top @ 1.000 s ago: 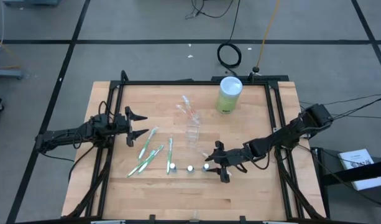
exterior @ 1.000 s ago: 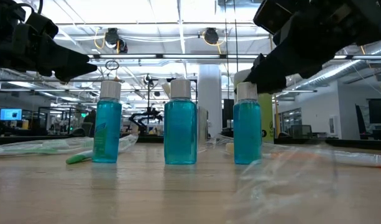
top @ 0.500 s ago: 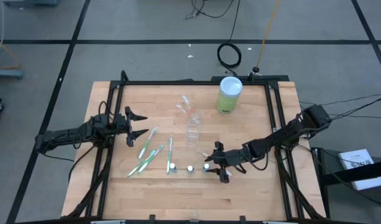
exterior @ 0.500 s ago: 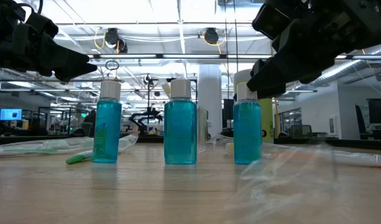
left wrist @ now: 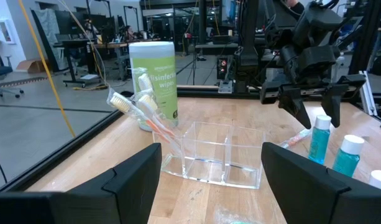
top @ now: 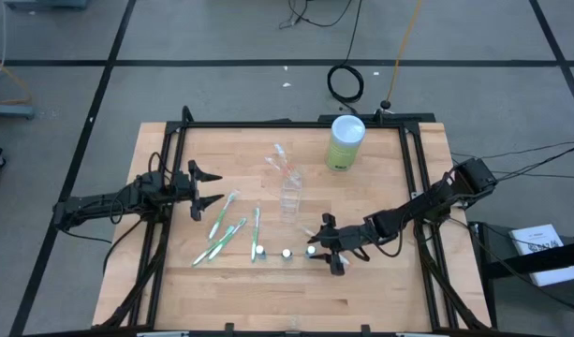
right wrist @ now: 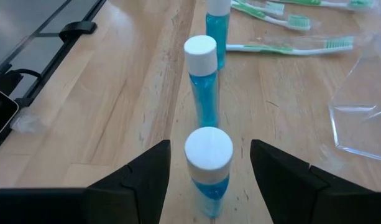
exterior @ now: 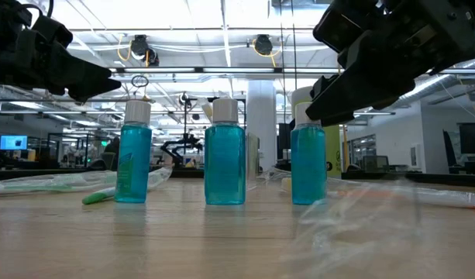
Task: Pick & Place toothbrushing station
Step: Put the blue mouthwash into the middle portion of the transparent organizer
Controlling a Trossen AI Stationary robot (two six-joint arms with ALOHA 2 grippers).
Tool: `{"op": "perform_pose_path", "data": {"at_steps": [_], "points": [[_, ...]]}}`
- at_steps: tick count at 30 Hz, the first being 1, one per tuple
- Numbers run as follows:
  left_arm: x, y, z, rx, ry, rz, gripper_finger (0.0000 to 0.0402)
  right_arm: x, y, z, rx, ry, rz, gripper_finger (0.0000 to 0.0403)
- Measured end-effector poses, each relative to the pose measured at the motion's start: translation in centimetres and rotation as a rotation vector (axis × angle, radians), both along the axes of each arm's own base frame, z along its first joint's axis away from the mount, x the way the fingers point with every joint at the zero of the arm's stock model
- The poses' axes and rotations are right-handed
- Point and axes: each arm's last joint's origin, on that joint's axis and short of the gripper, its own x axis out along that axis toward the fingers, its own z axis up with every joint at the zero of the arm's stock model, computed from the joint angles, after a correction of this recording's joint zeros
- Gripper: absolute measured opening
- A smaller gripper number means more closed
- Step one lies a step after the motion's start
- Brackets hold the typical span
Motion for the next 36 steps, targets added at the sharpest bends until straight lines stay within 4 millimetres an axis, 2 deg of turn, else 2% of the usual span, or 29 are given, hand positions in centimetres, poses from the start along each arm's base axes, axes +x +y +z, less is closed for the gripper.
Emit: {"op": "perform_pose_path", "data": {"at_steps": [17,28,36], "points": [[0.0,0.0,0.0,0.000,0.000,0.000,0.0285,0.0,-0.2,0.0,-0.043,-0.003,0.019,0.0089],[0.0,0.0,0.0,0.000,0.000,0.000,0.0285,0.9,-1.5,0.9,-0.012,-0.098,-0.029,0.0095],[0.0,0.0,0.0,0.000,0.000,0.000,0.0285,1.1,-3.4,3.6,0.017,-0.226,-0.090,0.0092]]}}
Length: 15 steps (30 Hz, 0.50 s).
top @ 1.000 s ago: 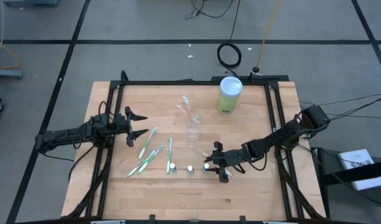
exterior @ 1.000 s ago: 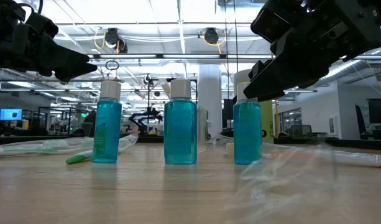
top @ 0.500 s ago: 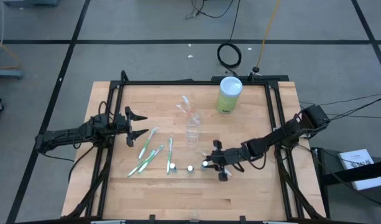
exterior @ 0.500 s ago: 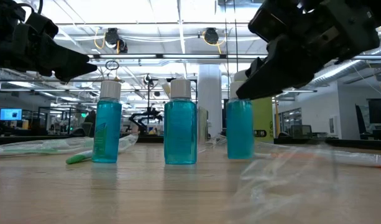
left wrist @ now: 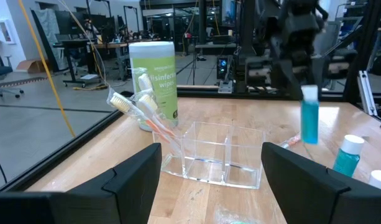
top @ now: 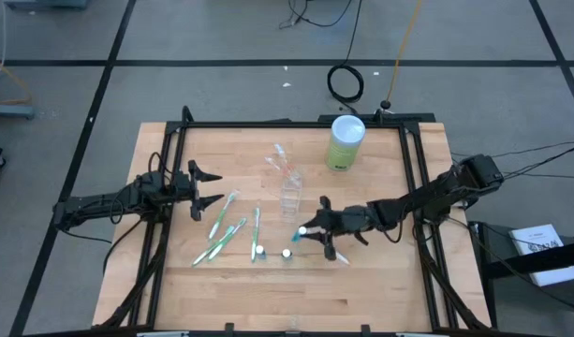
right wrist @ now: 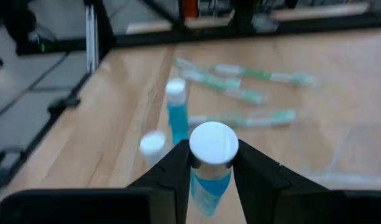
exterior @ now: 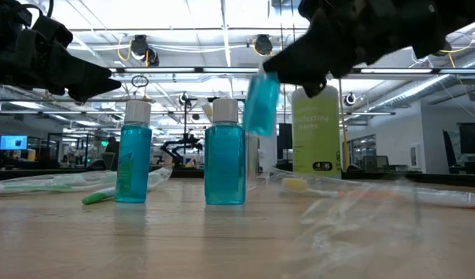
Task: Pick & Place toothbrushing station
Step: Put the blue mouthwash into the middle portion of the transparent organizer
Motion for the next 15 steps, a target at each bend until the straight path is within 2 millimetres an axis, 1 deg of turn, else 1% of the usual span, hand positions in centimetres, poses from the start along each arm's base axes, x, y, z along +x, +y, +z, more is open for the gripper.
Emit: {"op": "perform_pose_path", "data": {"at_steps": [5,10,15], "points": [[0.0,0.0,0.0,0.000,0.000,0.000,0.0285,0.0,-1.8,2.1,-0.042,-0.116,-0.040,0.0092],[0.0,0.0,0.0,0.000,0.000,0.000,0.0285,0.5,-4.3,3.5,-0.084,-0.194,-0.118,0.0092],[0.0,0.0,0.0,0.000,0.000,0.000,0.0285,1.6,-6.8,4.9,-0.087,-0.169,-0.161,0.0092]]}}
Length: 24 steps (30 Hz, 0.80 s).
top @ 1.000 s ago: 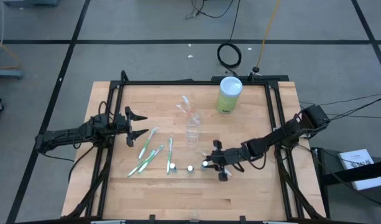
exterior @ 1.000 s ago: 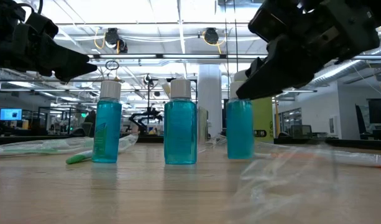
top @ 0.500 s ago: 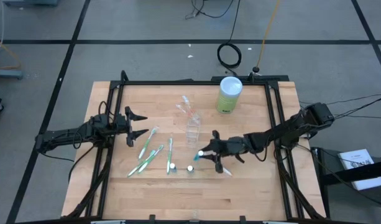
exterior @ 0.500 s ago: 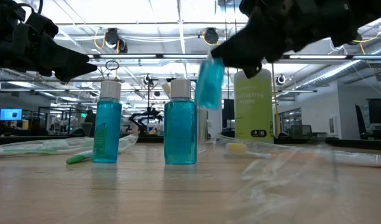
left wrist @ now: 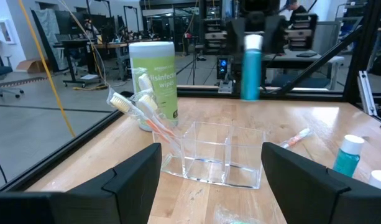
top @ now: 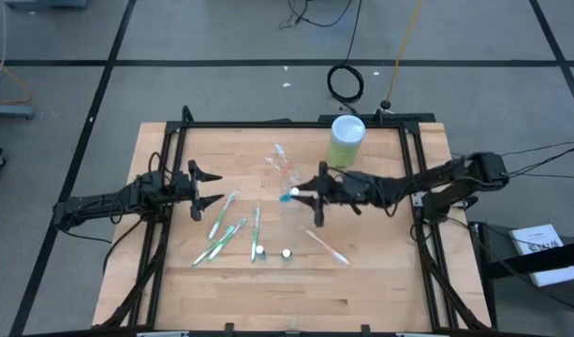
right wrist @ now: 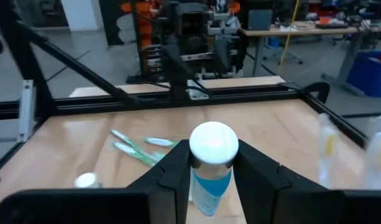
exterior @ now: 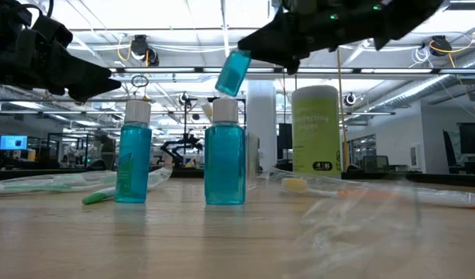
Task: Pick & Place toothbrushing station
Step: Put the blue mouthwash into the middle portion of the transparent organizer
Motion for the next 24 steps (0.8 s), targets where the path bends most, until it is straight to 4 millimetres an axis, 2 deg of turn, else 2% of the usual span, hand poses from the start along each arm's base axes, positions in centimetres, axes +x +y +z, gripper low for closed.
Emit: {"op": "perform_pose_path", "data": {"at_steps": [4,10,13,19,24], "points": [[0.0,0.0,0.0,0.000,0.000,0.000,0.0285,0.5,-1.7,0.7,-0.017,0.067,-0.046,0.0092],[0.0,0.0,0.0,0.000,0.001,0.000,0.0285,0.7,-3.8,-0.1,0.005,0.120,-0.112,0.0091],[0.0,0.0,0.0,0.000,0.000,0.000,0.0285,1.1,-4.1,-0.8,0.017,0.155,-0.093,0.0091],[0.0,0.0,0.0,0.000,0.001,0.000,0.0285,3.7,-4.5,-0.6,-0.020,0.268,-0.066,0.0091],[0.0,0.0,0.0,0.000,0.000,-0.001,0.0285,4.9,-4.9,-1.2,-0.030,0.340,-0.076,0.0091]]}}
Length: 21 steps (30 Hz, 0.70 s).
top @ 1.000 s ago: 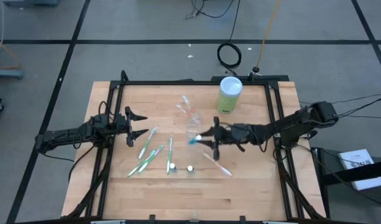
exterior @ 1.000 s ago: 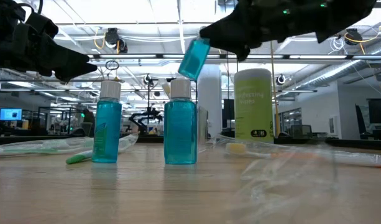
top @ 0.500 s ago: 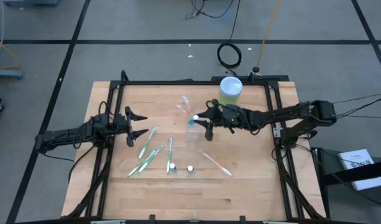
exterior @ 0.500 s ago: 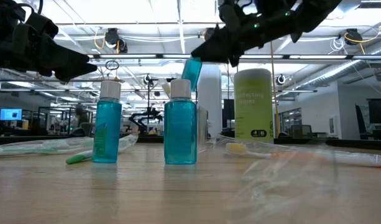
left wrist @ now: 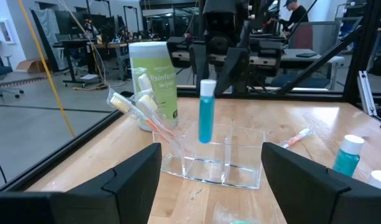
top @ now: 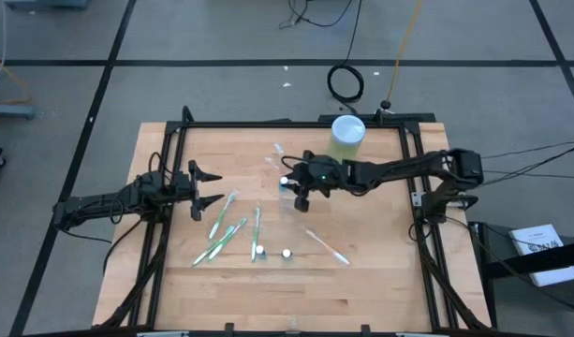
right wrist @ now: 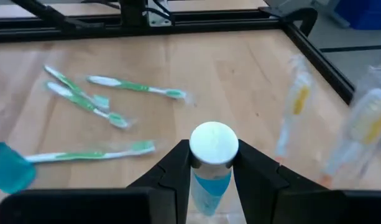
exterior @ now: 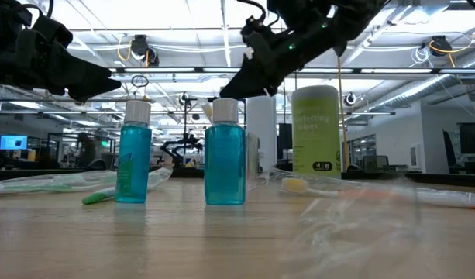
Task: Pick & Place toothbrushing station
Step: Put the blue mouthwash into the middle portion of the transparent organizer
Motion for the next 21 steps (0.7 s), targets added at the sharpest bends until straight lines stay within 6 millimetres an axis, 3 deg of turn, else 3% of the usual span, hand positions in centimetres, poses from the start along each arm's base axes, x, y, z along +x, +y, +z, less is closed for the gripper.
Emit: {"op": "perform_pose_path", "data": {"at_steps": [7,21], "points": [[0.0,0.0,0.0,0.000,0.000,0.000,0.0285,0.2,-0.3,-1.1,-0.026,0.050,-0.040,0.0091],[0.0,0.0,0.0,0.000,0.000,0.001,0.0285,-0.2,-0.1,-1.5,0.014,0.110,-0.056,0.0091]]}}
